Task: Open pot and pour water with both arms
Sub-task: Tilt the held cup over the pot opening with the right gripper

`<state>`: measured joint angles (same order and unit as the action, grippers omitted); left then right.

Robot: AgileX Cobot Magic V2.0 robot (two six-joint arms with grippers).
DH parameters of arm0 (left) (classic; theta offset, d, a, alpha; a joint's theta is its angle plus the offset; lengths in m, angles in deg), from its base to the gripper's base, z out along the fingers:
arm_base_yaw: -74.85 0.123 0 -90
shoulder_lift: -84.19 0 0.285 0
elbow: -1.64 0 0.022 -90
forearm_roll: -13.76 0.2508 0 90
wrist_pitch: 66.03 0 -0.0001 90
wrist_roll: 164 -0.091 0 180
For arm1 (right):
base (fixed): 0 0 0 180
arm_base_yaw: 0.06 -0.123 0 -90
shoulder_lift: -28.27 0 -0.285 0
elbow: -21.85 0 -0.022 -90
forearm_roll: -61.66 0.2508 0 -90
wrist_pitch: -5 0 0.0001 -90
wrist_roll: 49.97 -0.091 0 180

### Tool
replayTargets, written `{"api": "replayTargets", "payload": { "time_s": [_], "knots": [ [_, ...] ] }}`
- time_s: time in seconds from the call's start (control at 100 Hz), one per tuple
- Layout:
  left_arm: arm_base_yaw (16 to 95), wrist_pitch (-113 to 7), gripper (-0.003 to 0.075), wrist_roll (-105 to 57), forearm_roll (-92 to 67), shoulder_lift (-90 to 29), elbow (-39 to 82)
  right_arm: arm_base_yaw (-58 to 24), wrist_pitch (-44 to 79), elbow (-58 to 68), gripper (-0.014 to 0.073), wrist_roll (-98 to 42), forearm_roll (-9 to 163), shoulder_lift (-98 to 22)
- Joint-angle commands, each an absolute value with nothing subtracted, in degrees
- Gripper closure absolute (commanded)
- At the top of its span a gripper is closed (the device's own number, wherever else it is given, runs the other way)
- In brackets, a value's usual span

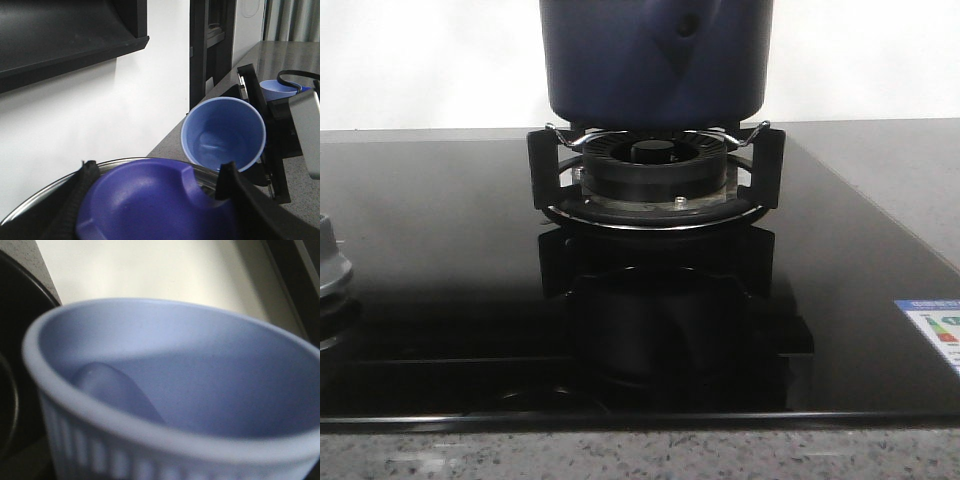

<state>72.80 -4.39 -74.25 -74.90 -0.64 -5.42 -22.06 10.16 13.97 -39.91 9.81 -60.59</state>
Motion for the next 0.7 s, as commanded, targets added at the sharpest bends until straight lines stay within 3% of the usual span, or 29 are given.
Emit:
{"api": "replayTargets", "payload": {
  "time_s": [0.0, 0.69],
  "knots": [
    [72.93, -3.89, 0.0468, -73.73, -81.69, -3.57, -7.77, -22.07, 5.49, 16.32, 0.0314, -39.73, 6.44, -58.67],
    [72.93, -3.4, 0.0468, -73.73, -81.69, -3.57, -7.77, -22.07, 2.43, 16.32, 0.0314, -39.73, -4.3, -61.64]
  ]
}}
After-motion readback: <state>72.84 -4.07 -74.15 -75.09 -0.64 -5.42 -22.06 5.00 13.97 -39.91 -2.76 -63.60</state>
